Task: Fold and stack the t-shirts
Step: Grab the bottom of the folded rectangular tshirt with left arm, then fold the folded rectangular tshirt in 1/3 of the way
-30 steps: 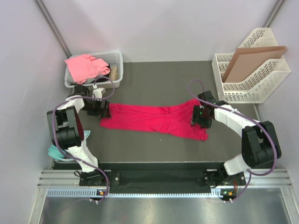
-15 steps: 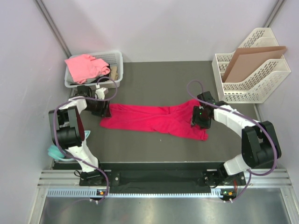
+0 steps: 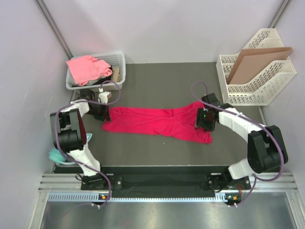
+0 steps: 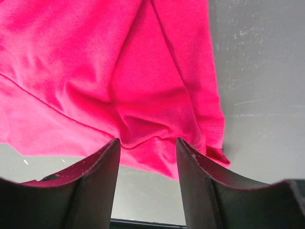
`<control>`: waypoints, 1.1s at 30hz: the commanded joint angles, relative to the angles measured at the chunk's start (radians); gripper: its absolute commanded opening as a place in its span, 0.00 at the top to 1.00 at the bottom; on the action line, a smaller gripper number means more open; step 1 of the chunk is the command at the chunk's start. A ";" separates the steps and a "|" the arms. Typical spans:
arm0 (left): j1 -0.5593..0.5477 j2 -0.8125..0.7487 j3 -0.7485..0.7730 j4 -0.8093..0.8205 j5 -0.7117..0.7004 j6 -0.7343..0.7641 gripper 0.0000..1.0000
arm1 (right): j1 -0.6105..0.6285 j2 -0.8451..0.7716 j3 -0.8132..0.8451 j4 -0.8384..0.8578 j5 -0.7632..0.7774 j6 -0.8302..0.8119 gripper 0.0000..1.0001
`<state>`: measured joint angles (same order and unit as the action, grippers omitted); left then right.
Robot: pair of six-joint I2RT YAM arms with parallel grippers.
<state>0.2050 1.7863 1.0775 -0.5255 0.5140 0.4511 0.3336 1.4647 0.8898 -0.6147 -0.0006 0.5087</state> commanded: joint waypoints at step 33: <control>-0.266 -0.214 0.234 -0.340 -0.226 0.020 1.00 | 0.010 -0.093 -0.084 0.044 -0.027 -0.009 0.50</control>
<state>0.0132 1.5742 1.2808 -0.8448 0.3260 0.5377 0.3336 1.4181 0.8192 -0.5961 -0.0238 0.5064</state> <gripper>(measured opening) 0.035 0.497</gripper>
